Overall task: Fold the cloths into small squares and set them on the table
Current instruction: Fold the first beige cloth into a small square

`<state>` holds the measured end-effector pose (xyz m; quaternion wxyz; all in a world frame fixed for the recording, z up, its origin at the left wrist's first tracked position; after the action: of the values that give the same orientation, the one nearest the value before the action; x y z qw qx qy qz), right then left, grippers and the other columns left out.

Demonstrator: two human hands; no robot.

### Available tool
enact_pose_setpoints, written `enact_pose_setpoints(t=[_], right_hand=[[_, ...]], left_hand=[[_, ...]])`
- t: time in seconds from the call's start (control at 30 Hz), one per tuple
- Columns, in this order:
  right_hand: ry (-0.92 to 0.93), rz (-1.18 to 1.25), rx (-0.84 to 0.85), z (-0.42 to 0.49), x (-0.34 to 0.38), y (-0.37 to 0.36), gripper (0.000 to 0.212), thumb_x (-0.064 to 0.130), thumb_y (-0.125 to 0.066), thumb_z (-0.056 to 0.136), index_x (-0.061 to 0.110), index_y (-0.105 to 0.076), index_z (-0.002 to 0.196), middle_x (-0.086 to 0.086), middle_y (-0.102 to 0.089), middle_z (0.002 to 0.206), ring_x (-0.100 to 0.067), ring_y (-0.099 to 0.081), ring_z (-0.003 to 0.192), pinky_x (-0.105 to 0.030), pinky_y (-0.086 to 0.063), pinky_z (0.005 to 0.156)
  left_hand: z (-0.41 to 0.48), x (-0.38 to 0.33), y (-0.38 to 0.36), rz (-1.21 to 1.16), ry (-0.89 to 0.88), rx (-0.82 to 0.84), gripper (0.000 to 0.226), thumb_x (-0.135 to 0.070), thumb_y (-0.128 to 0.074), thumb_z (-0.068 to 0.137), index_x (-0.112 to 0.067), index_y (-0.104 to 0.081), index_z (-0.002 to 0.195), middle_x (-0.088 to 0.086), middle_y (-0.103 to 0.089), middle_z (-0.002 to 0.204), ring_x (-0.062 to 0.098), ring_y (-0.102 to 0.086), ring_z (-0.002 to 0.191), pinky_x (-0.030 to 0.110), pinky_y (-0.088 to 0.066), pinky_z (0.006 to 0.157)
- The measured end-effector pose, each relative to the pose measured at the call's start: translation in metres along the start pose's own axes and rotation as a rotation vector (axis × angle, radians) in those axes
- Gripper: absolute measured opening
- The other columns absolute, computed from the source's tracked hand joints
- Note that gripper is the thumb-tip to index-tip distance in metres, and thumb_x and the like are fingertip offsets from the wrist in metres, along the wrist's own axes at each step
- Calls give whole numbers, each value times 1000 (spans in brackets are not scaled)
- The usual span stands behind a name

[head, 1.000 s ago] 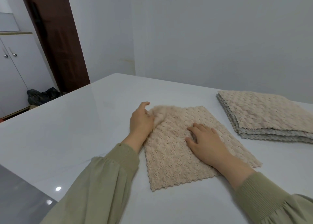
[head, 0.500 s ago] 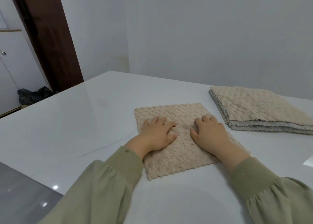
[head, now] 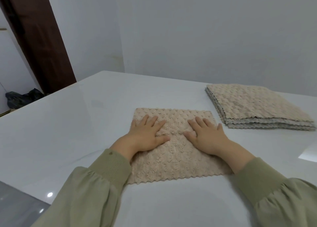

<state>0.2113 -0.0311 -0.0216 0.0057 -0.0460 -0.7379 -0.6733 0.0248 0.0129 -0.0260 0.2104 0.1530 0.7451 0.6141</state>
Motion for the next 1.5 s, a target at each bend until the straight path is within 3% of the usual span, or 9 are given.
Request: enact_pose_setpoints(t=[0.13,0.23,0.4,0.5,0.67,0.93,1.1,1.2,1.5], right_hand=[[-19,98,62,10,-8,7,67,65,-14,92,31,-12,150,3,-1,159,-20,-1,146,-58,-3,113],[-12,271,61,14,-15,21,54,51,-25,98,24,-36,143,-2,-33,151,-22,-30,138,-46,-26,112],[-50,40,-188,32,-20,46,11,22,-57,90,22,-65,97,1,-67,106,-20,-60,95,-36,-50,84],[-79,-96,-218,43,-13,50,11,11,-57,86,18,-65,85,1,-67,93,-22,-58,91,-41,-42,93],[-39,-81,-607,35,-1,56,45,23,-46,95,12,-39,138,-13,-26,152,-32,-28,137,-50,-18,112],[-53,53,59,42,-16,0,68,66,-16,91,35,-4,150,4,5,159,-21,3,146,-58,2,113],[-73,7,28,45,-19,16,67,65,-16,92,26,-28,145,1,-28,153,-22,-24,141,-58,-6,112],[-91,178,-65,51,-26,40,47,49,-26,99,14,-59,100,-5,-64,104,-25,-58,96,-40,-43,87],[-107,-172,-244,92,-46,36,28,19,-33,99,13,-55,115,-8,-54,107,-27,-53,97,-34,-37,75]], left_hand=[[5,3,1,9,46,-24,76,-76,-18,84,-42,2,148,-9,11,158,19,16,145,56,8,114],[5,3,0,14,33,5,77,-77,-21,83,-42,3,148,-8,13,158,19,17,144,57,7,114],[7,4,1,9,19,24,80,-78,-23,82,-42,4,147,-8,14,158,19,17,144,57,7,114],[6,4,1,9,24,29,80,-78,-23,82,-42,4,147,-8,14,158,18,17,144,57,7,114],[7,4,11,-51,57,-117,71,-71,-15,87,-37,-8,149,-8,0,159,17,6,146,60,6,112],[17,44,5,-61,262,-67,68,-70,-10,89,-39,0,149,-10,11,158,22,11,145,60,7,111],[24,54,12,-128,307,-195,59,-60,-13,94,-34,-20,147,-9,-6,159,23,-2,146,58,-1,112],[29,61,22,-240,304,-383,44,-48,-24,98,-31,-49,129,-5,-38,145,22,-27,136,53,-15,111],[53,87,32,-201,378,-460,42,-36,-35,98,-20,-48,135,7,-46,133,26,-36,125,41,-33,98]])
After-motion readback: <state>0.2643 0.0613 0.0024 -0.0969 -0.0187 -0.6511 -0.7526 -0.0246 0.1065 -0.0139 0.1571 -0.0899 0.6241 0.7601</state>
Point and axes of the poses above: each hand's wrist, its own z-axis towards the middle knuckle, its own y-axis out of the back of the hand, x = y × z, the point moved 6 cm from there along z, towards the middle knuckle
